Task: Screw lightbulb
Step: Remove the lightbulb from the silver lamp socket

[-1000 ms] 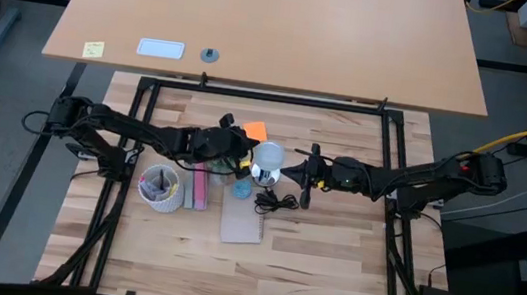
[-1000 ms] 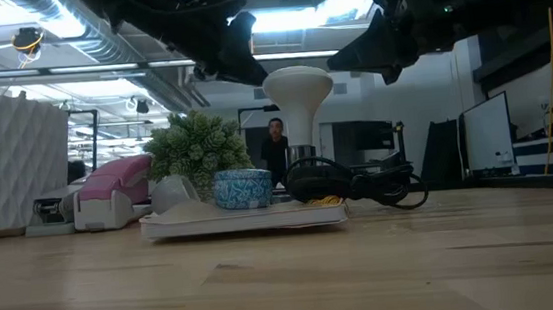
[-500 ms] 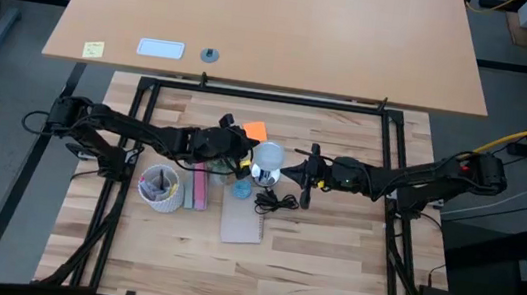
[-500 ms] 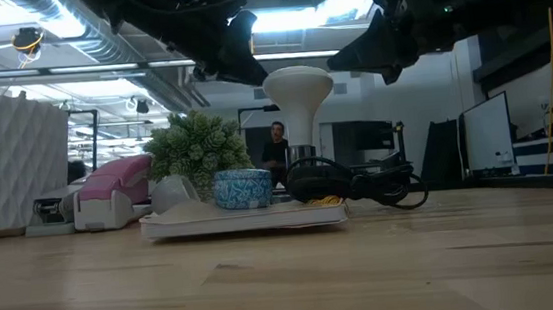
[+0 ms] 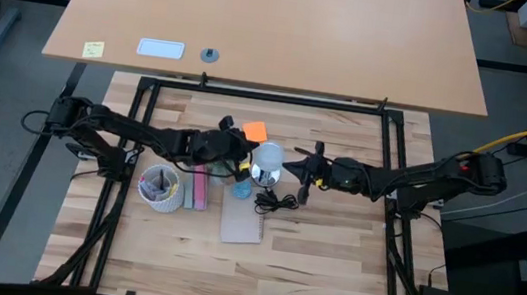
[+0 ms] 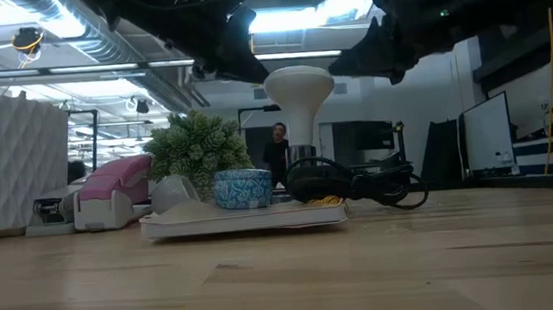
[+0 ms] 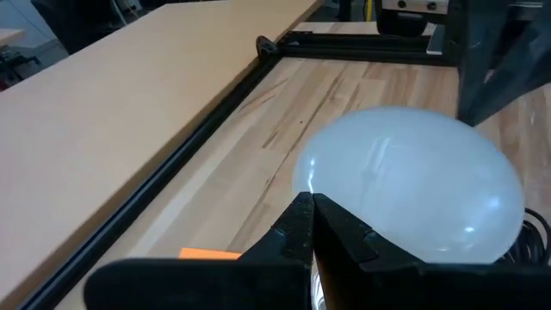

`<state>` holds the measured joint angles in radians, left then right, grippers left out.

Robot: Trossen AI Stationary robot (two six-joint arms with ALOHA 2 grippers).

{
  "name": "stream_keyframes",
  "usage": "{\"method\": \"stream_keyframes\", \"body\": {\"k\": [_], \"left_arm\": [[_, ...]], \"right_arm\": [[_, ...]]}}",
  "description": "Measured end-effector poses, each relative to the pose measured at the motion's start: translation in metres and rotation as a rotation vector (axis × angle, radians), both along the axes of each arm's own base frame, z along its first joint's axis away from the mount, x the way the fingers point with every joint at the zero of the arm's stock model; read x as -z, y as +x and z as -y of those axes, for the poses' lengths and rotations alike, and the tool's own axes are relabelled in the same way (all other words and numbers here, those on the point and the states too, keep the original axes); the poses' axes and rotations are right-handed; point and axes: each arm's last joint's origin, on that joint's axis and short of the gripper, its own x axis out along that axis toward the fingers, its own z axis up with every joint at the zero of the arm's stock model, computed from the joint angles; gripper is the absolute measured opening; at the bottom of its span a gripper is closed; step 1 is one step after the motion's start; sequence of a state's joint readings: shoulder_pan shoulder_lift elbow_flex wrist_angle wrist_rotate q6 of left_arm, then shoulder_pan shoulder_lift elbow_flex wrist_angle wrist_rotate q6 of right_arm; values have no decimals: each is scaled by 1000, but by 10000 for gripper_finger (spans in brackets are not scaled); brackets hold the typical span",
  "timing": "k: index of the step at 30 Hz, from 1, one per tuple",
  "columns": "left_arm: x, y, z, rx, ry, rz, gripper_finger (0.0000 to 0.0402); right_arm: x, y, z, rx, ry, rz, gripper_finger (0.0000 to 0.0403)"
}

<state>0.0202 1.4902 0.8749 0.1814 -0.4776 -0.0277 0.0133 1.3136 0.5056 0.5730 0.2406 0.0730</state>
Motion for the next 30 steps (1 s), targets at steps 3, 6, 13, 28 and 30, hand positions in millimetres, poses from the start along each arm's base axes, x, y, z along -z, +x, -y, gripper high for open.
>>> {"method": "stream_keyframes", "body": {"k": [3, 6, 13, 28, 30], "left_arm": [[0, 0, 4, 6, 4, 0, 0], [-1, 1, 9, 23, 2, 9, 0], [-2, 1, 18, 69, -9, 15, 0], [-1, 0, 36, 92, -8, 15, 0], [-1, 0, 35, 62, 6, 17, 0]], "right_arm": [[2, 1, 1, 22, -8, -5, 12], [6, 4, 1, 42, -13, -8, 12], [13, 6, 4, 140, -38, -25, 12], [11, 6, 6, 189, -50, -18, 12], [11, 6, 6, 188, -52, -17, 12]]}}
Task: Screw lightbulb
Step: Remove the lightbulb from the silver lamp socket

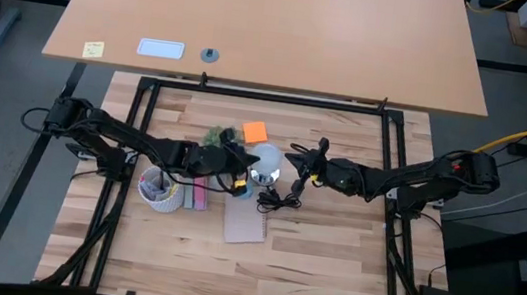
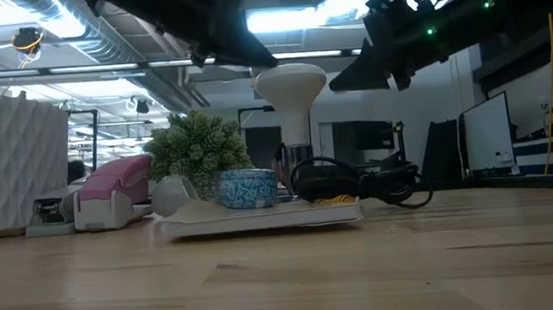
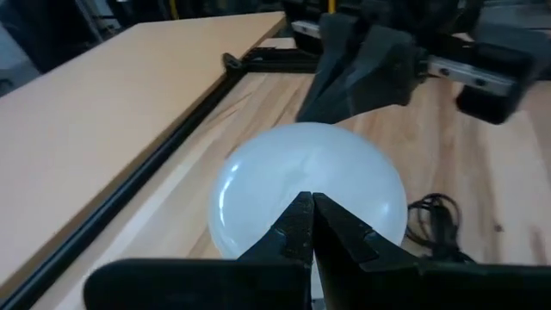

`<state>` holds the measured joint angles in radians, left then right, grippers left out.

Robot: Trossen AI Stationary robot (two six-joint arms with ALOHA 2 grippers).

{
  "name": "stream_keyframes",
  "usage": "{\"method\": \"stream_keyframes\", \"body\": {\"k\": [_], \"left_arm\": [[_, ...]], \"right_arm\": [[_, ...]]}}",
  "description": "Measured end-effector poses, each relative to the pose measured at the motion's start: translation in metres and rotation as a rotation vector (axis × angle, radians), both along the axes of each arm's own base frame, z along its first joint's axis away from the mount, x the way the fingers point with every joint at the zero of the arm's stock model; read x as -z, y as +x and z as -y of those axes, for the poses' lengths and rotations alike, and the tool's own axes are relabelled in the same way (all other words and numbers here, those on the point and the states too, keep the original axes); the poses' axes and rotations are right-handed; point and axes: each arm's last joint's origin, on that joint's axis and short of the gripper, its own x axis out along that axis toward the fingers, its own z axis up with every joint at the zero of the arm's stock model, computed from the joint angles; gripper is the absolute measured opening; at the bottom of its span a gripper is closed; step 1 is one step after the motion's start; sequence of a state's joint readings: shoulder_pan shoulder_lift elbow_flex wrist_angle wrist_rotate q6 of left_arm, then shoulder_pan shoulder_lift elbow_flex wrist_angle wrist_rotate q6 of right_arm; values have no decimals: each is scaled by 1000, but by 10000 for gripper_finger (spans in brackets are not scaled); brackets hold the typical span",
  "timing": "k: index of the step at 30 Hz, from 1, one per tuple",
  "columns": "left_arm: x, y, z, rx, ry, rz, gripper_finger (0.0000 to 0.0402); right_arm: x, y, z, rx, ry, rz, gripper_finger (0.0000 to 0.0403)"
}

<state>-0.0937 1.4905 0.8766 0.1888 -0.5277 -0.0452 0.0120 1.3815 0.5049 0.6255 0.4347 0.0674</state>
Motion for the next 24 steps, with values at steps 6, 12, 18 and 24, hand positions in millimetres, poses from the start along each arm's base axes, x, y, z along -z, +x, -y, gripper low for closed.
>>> {"method": "stream_keyframes", "body": {"k": [6, 12, 18, 24], "left_arm": [[-1, 0, -2, -41, 42, 7, 0], [-1, 0, -3, -72, 55, 12, 0], [-2, 0, -3, -76, 55, 15, 0], [-2, 0, -3, -78, 52, 18, 0]], "right_arm": [[-3, 0, 0, -11, -44, 11, 12], [-7, 1, 0, -19, -42, 47, 12], [-7, 1, -1, -41, -38, 50, 12], [-6, 1, -1, -45, -37, 44, 12]]}}
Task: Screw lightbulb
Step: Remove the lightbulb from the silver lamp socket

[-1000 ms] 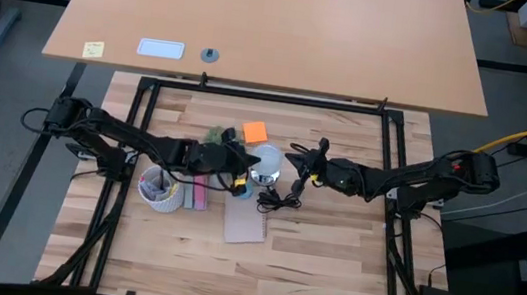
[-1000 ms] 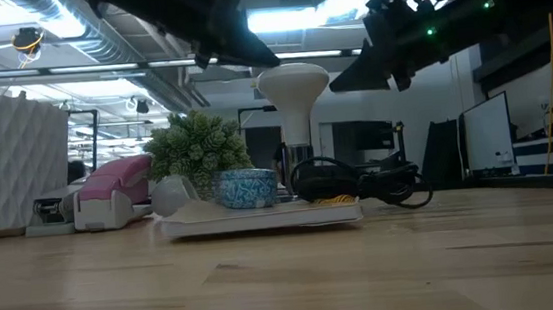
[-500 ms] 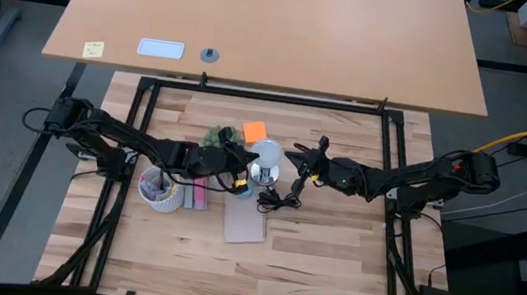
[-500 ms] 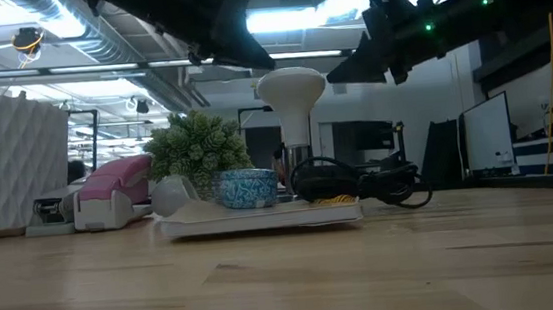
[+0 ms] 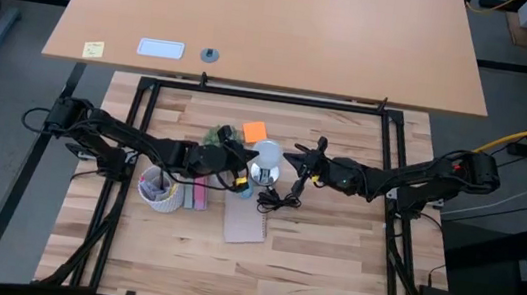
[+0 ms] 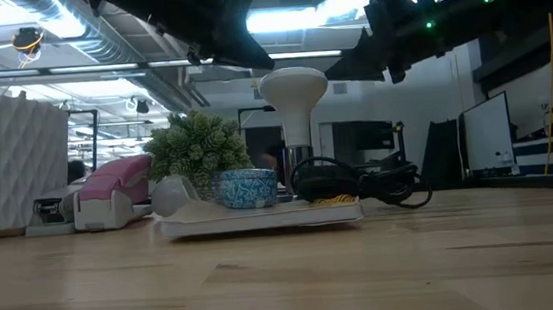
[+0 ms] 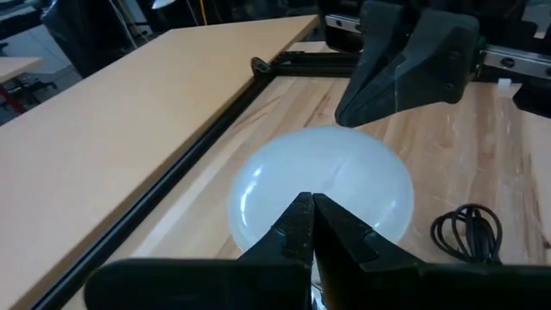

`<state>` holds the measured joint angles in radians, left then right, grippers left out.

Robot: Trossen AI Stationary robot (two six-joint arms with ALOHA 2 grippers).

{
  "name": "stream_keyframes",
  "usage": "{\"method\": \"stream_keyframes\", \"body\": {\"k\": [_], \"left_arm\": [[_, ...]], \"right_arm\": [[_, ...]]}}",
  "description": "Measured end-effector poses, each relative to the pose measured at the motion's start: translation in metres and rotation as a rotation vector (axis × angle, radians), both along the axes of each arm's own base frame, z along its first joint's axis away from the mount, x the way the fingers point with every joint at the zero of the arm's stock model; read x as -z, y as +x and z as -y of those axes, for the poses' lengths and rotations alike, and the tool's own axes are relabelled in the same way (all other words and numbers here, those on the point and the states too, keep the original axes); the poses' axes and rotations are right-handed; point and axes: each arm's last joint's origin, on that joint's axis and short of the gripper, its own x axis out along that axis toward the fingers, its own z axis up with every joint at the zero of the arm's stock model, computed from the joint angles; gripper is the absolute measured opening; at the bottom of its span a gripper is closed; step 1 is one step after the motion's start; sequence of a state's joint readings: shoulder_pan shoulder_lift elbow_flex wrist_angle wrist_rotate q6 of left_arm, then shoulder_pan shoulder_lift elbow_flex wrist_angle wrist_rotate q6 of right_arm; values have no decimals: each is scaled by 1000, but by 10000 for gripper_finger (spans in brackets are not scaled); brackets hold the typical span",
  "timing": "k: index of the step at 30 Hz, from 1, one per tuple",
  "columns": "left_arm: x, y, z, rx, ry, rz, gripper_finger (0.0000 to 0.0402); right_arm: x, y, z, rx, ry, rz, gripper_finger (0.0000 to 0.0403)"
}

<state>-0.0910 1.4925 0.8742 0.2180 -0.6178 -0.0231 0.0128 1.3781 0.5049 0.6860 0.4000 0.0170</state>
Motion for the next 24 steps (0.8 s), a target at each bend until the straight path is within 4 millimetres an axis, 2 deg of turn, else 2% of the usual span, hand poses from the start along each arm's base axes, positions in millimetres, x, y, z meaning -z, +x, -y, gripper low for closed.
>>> {"method": "stream_keyframes", "body": {"k": [15, 24], "left_arm": [[0, 0, 0, -1, 3, 1, 0], [-2, -1, -2, -77, 34, 14, 0]], "right_arm": [[0, 0, 0, 0, 0, -1, 12], [-4, 0, 0, -5, -19, 27, 12]]}}
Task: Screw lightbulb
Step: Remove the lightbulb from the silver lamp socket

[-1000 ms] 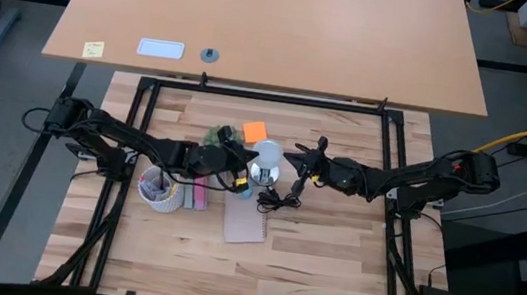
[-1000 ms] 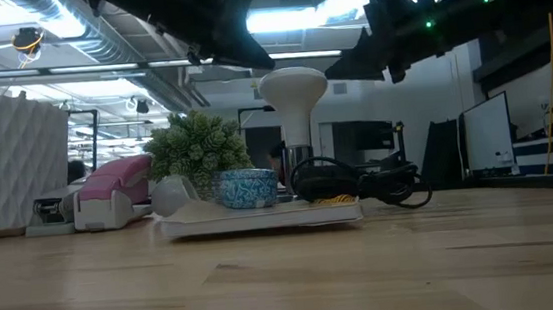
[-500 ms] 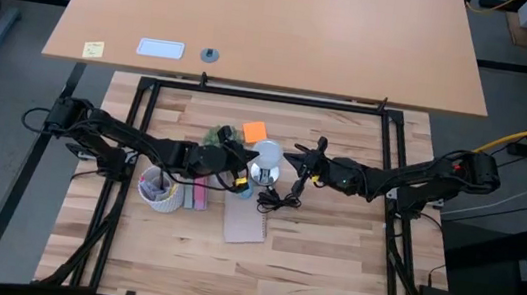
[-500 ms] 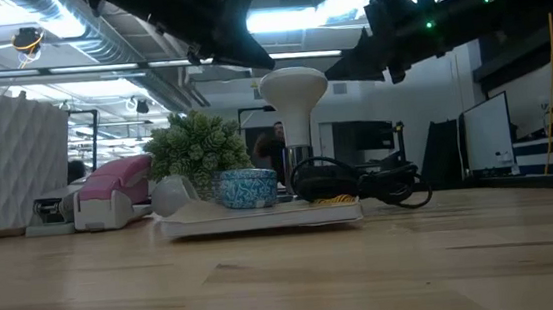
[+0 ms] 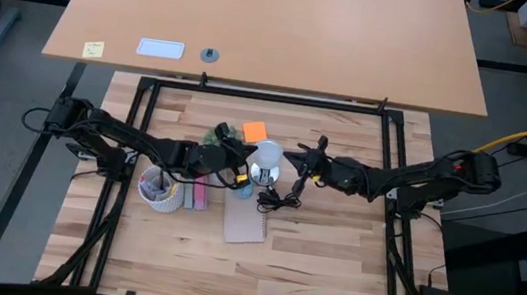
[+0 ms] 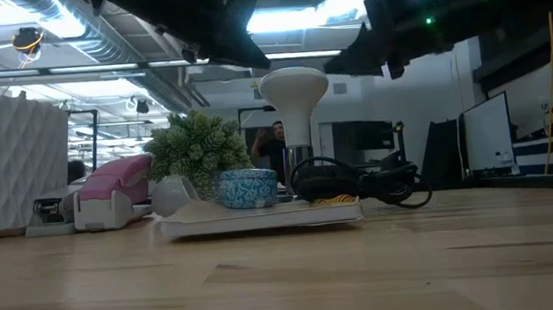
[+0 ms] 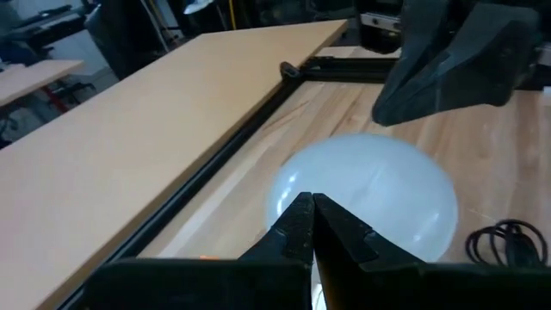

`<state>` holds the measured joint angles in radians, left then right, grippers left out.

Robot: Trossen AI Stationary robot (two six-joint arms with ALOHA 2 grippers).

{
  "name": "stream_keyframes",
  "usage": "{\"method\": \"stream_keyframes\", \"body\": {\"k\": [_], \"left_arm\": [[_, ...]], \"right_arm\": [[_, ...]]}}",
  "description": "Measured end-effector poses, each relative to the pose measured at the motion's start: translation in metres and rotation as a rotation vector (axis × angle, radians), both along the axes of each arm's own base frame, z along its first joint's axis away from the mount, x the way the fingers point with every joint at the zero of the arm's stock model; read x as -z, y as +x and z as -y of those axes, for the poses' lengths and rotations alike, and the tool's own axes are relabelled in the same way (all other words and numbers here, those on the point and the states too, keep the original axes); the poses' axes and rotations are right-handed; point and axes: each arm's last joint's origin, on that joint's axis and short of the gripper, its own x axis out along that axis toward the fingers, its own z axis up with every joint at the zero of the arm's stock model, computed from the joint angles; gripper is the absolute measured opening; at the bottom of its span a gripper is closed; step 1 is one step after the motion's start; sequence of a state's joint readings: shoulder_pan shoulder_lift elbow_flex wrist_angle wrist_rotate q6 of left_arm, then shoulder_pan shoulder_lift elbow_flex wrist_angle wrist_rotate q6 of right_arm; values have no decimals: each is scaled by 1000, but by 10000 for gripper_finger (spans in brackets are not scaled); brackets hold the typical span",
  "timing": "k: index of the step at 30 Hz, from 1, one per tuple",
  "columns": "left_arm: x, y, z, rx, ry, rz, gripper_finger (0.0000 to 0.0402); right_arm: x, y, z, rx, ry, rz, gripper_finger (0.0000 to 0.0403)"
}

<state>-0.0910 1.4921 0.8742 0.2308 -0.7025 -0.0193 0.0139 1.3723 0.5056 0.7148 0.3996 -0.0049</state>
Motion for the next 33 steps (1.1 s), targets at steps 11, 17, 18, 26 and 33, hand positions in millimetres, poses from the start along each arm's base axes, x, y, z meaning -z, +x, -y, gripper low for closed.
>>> {"method": "stream_keyframes", "body": {"k": [11, 17, 18, 26, 33], "left_arm": [[-7, 1, -11, -65, 95, 5, 0], [-5, 0, -34, -128, 88, -11, 0], [-4, 0, -37, -126, 82, -19, 0], [4, -3, -54, -44, -44, -53, 0], [6, -2, -52, 22, -67, -70, 0]], "right_arm": [[-19, -6, -9, -308, 54, 84, 12], [-14, -5, -17, -407, 155, 67, 12], [-13, -5, -19, -404, 150, 62, 12], [-6, -2, -26, -298, 85, 31, 12], [10, 5, -26, -283, 87, -27, 12]]}}
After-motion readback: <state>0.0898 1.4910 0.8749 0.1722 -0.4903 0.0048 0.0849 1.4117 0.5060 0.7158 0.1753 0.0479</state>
